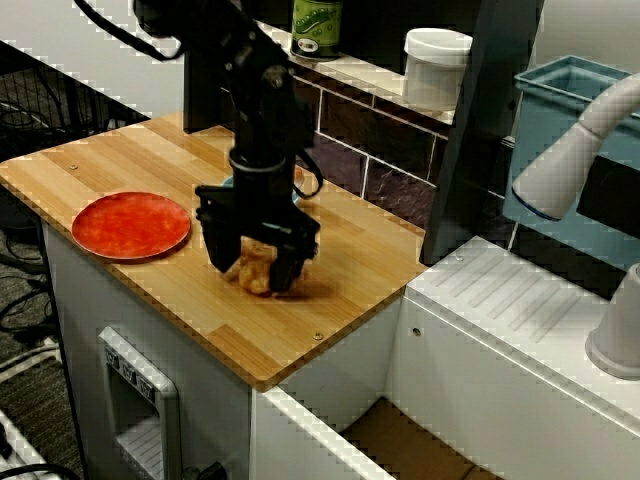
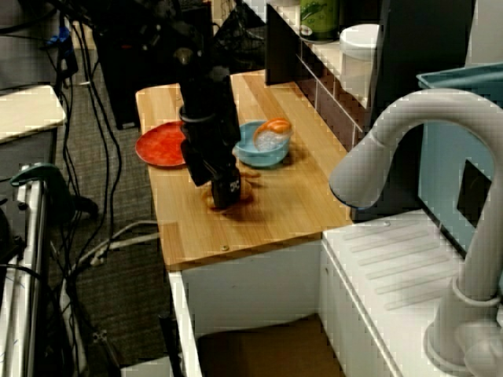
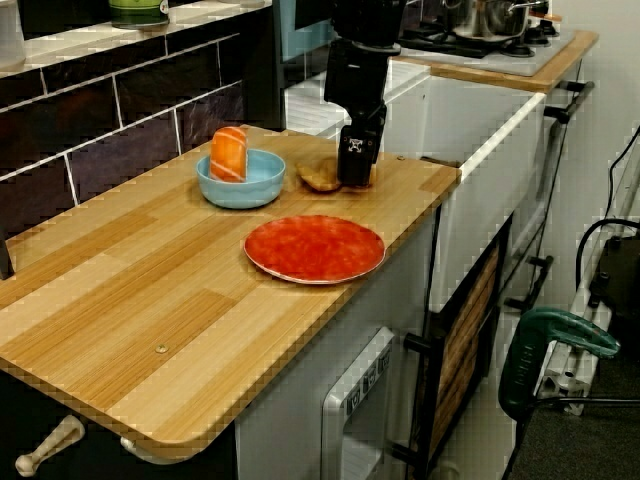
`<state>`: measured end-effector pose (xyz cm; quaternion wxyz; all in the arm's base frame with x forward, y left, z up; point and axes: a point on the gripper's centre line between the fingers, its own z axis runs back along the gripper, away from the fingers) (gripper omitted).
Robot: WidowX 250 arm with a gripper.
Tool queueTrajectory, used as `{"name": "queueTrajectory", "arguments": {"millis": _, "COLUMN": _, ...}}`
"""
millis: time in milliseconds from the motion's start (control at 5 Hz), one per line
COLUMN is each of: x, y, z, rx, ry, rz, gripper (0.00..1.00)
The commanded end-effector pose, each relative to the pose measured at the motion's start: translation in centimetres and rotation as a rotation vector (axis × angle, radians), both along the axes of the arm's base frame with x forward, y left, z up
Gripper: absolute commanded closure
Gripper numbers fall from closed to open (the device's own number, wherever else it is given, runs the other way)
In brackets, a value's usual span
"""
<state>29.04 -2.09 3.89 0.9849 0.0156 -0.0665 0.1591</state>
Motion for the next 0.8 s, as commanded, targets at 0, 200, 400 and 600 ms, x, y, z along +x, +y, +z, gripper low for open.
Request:
{"name": "queueTrajectory", "arguments": {"millis": 0, "x": -1.6, "y": 3.8, "z": 6.1, "rx": -0.069, "ry": -0.175, "rz": -0.092, "gripper": 0.00}}
{"name": "queueTrajectory", "arguments": {"millis": 200, "x": -2.3, "y": 6.4, "z": 7.4, "rx": -0.020, "ry": -0.192, "rz": -0.118, "gripper": 0.00}}
{"name": "queueTrajectory", "arguments": {"millis": 400, "x": -2.9, "y": 7.9, "z": 6.7, "rx": -0.009, "ry": -0.211, "rz": 0.120, "gripper": 0.00}}
{"name": "queueTrajectory", "arguments": {"millis": 600, "x": -2.8, "y": 7.5, "z": 5.9, "rx": 0.055, "ry": -0.190, "rz": 0.306, "gripper": 0.00}}
